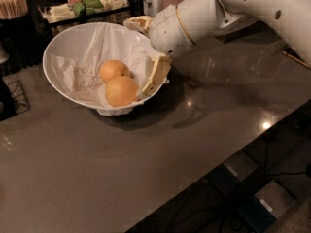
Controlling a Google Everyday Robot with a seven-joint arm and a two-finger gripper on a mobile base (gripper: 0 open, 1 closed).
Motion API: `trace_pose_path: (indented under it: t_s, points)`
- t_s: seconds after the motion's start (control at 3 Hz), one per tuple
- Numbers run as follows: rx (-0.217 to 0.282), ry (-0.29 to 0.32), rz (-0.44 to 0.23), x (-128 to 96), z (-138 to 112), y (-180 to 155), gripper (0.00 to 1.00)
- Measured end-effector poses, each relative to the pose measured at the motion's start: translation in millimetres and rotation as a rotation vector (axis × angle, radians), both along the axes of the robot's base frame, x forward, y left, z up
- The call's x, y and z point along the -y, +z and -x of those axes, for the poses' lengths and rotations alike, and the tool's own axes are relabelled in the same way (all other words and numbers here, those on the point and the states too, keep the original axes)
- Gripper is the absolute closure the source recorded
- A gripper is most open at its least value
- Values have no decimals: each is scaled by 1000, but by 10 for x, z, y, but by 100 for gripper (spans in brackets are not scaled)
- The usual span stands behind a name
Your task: Pick orange from white bowl
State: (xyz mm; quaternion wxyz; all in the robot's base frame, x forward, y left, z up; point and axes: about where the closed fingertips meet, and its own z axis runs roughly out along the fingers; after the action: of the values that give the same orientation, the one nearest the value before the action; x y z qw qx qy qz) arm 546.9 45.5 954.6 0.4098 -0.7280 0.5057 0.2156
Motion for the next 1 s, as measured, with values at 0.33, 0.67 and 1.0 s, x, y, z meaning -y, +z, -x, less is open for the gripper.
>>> trace_pose_path:
  t_s: [0.33, 0.67, 1.0]
  points:
    - [0, 0, 0, -1, 0, 0, 0]
    - [0, 0, 0, -1, 0, 0, 18]
    - [-12, 3, -6, -13, -11, 0, 40]
